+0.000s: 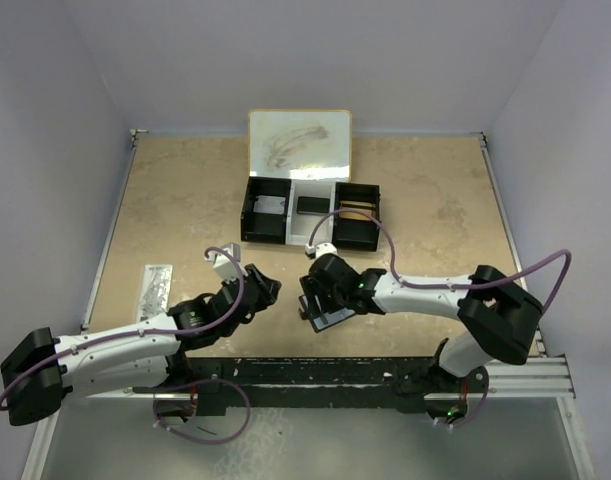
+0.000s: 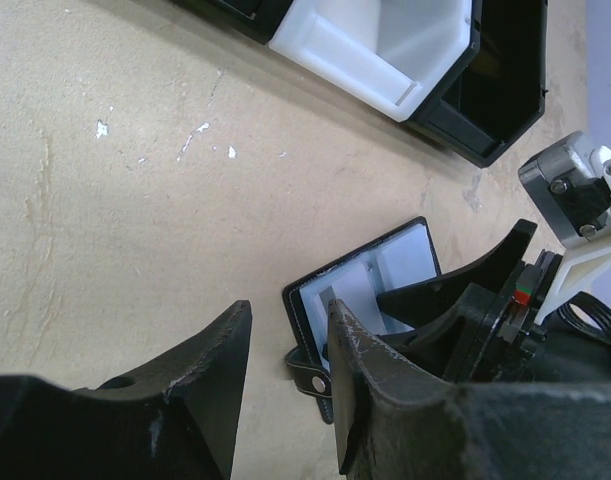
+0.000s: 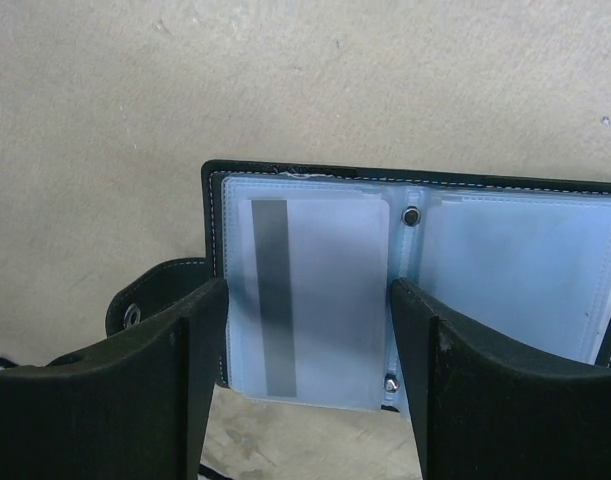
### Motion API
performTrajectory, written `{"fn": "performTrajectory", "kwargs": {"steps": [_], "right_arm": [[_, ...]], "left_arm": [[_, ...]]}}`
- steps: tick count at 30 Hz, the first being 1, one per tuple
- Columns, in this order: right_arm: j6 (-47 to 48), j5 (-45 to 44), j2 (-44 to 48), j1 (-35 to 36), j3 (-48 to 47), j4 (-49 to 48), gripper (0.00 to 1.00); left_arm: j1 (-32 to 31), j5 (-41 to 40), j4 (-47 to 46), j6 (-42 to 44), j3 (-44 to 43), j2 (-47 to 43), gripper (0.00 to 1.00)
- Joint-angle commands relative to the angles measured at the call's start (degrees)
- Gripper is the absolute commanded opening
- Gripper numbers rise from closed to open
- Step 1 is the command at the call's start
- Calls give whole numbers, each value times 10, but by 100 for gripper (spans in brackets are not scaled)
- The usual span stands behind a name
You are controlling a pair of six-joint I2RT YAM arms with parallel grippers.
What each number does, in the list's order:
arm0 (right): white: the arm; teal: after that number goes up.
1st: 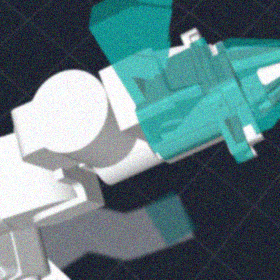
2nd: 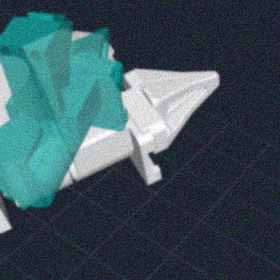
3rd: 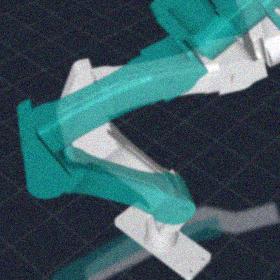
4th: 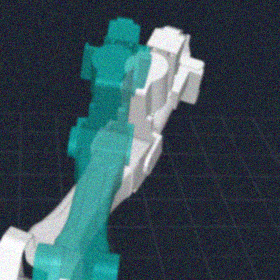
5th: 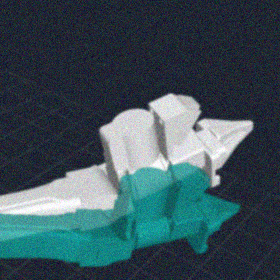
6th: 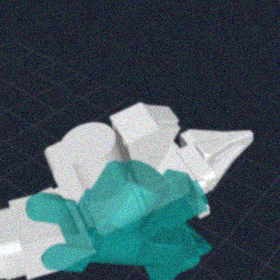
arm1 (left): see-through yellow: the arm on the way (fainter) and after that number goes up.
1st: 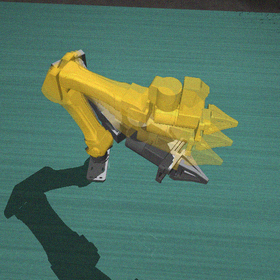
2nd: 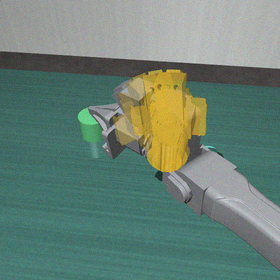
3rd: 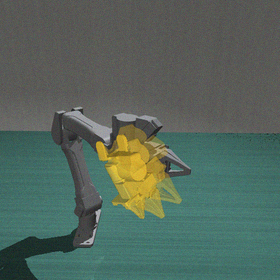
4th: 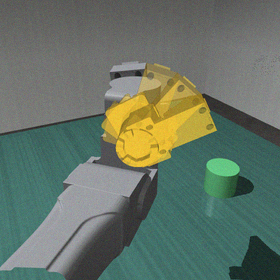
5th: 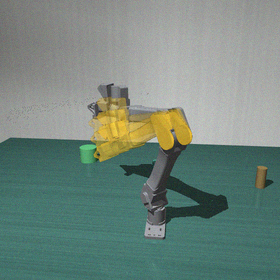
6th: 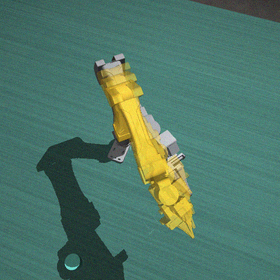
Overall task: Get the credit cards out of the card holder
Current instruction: Remove the credit card from the card holder.
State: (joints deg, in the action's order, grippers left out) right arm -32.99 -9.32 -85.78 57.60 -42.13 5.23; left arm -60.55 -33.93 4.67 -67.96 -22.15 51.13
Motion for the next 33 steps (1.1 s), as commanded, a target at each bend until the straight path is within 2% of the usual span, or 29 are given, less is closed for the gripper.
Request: {"fn": "performTrajectory", "kwargs": {"steps": [1, 4, 10, 18, 22, 28, 33], "right_arm": [[-9, -56, -53, 26, -37, 49, 68], [-31, -87, -85, 39, -56, 76, 65], [-48, -77, -97, 44, -65, 61, 55], [-84, 2, -51, 39, -38, -10, 49], [-101, 47, -40, 15, -16, -50, 49], [-130, 154, 0, -55, 64, -167, 48], [-134, 175, -1, -73, 82, -198, 49]], "left_arm": [[-3, -18, 3, -3, -12, -8, 34], [-3, -16, 5, -4, -14, -5, 34], [-3, -12, 16, 3, -21, -1, 34], [-3, 14, 3, 27, -26, 4, 34], [-3, 51, -33, 48, -26, 10, 34], [-3, 135, -108, 62, -18, 33, 35], [-6, 190, -200, 43, 12, 77, 36]]}}
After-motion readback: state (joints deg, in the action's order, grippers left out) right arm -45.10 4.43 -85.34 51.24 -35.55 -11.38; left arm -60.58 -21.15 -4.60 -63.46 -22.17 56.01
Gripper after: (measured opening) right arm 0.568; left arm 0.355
